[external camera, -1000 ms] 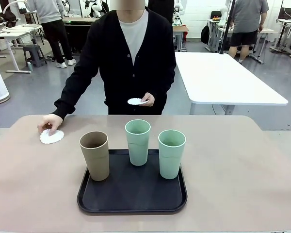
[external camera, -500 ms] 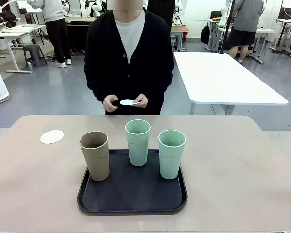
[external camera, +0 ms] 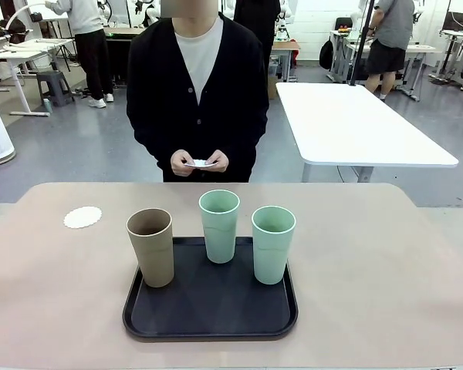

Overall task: Place coasters on the table and set cups on them.
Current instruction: Pick up one Reusable plastic cup and place it on a coaster set by the human.

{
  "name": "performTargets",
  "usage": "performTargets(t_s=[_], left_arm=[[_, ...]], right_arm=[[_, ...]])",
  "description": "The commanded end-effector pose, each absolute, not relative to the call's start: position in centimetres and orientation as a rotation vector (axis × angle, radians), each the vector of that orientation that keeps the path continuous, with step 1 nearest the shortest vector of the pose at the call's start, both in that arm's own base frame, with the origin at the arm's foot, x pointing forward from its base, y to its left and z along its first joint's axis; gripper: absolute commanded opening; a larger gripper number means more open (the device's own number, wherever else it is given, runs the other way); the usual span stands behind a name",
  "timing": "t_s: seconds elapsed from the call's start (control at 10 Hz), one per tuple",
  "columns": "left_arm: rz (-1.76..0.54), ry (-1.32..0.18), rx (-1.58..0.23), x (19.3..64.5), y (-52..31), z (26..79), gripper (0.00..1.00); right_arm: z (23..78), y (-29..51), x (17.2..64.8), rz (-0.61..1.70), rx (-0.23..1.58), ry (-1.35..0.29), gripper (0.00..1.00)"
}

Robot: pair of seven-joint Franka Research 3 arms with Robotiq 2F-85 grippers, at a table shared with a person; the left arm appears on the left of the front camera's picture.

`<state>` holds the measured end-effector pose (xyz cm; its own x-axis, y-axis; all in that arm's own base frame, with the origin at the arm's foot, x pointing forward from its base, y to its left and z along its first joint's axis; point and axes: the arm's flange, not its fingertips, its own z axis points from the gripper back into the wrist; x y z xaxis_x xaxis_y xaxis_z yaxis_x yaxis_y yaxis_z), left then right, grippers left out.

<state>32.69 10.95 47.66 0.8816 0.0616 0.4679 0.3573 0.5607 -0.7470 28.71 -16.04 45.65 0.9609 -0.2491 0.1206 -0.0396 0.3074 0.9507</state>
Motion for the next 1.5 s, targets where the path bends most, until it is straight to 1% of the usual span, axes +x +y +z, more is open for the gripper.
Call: performTargets(t_s=[0.0, 0.2, 0.4, 0.6, 0.7, 0.8, 1.0, 1.1, 1.4], left_arm=[[-0.470, -0.621, -0.663, 34.6, 8.2, 50.7, 1.00], [-0.647, -0.611, -0.506, 36.8, 4.6, 52.9, 1.00], [-0.884, -0.499, -0.374, 38.2, 0.8, 53.1, 1.00], [-1.021, -0.416, -0.230, 38.6, -3.0, 51.9, 1.00], [-1.080, -0.350, -0.193, 38.4, -4.2, 51.2, 1.00], [-1.135, -0.296, -0.179, 38.0, -5.4, 50.8, 1.00], [-1.185, -0.288, -0.138, 38.0, -7.0, 50.6, 1.00], [-1.186, -0.274, -0.165, 38.1, -7.5, 50.2, 1.00], [-1.182, -0.286, -0.166, 37.9, -6.8, 50.5, 1.00]], right_arm=[[45.5, -16.0, 28.7, -0.140, 1.269, -0.267, 1.00], [45.5, -16.0, 28.7, -0.140, 1.269, -0.267, 1.00], [45.5, -16.0, 28.7, -0.140, 1.269, -0.267, 1.00], [45.5, -16.0, 28.7, -0.140, 1.269, -0.267, 1.00], [45.5, -16.0, 28.7, -0.140, 1.269, -0.267, 1.00], [45.5, -16.0, 28.7, -0.140, 1.269, -0.267, 1.00], [45.5, -16.0, 28.7, -0.140, 1.269, -0.267, 1.00], [45.5, -16.0, 28.7, -0.140, 1.269, -0.267, 1.00], [45.5, -16.0, 28.7, -0.140, 1.269, -0.267, 1.00]])
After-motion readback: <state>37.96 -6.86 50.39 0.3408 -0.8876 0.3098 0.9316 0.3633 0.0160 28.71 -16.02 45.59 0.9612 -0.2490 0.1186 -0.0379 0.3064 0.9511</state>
